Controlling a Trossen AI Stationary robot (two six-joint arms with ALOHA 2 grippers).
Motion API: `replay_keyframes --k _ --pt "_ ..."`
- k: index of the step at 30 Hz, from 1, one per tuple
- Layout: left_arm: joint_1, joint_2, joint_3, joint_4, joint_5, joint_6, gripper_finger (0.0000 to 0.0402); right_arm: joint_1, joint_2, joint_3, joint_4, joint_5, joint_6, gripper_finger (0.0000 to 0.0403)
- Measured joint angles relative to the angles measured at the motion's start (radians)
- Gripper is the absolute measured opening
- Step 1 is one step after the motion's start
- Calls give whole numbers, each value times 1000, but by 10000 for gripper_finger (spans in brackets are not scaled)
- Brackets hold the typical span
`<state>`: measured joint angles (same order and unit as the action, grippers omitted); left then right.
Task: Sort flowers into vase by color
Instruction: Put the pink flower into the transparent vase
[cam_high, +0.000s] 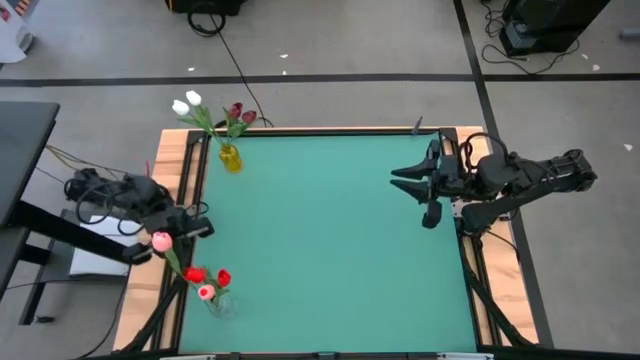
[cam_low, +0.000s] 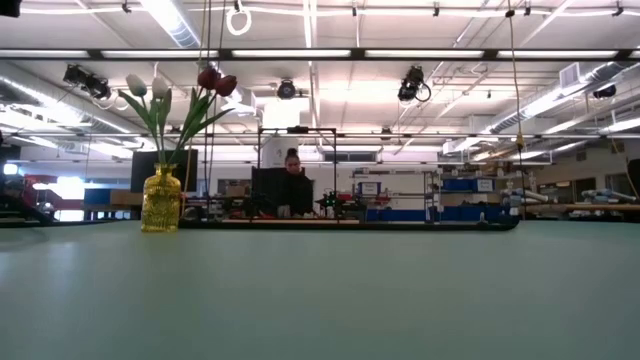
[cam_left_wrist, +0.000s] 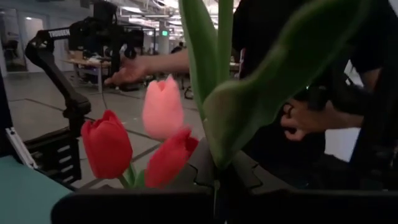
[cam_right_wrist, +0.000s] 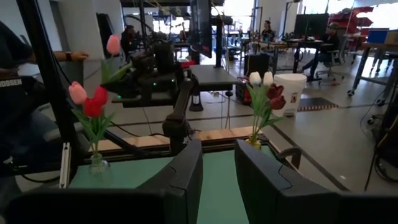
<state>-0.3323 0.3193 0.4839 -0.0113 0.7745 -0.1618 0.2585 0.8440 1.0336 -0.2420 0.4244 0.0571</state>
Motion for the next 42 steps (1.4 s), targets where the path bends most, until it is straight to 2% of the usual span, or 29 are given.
replay_keyframes --k 10,16,24,42 --pt "-77 74 2 3 -91 98 9 0 -20 0 0 0 -5 103" --pt "-78 72 38 9 -95 98 9 0 -30 0 0 0 -8 103" --pt "-78 74 39 -93 -95 99 9 0 -30 0 0 0 -9 103" --pt "-78 73 38 -120 -92 104 9 0 -30 0 2 9 -39 103"
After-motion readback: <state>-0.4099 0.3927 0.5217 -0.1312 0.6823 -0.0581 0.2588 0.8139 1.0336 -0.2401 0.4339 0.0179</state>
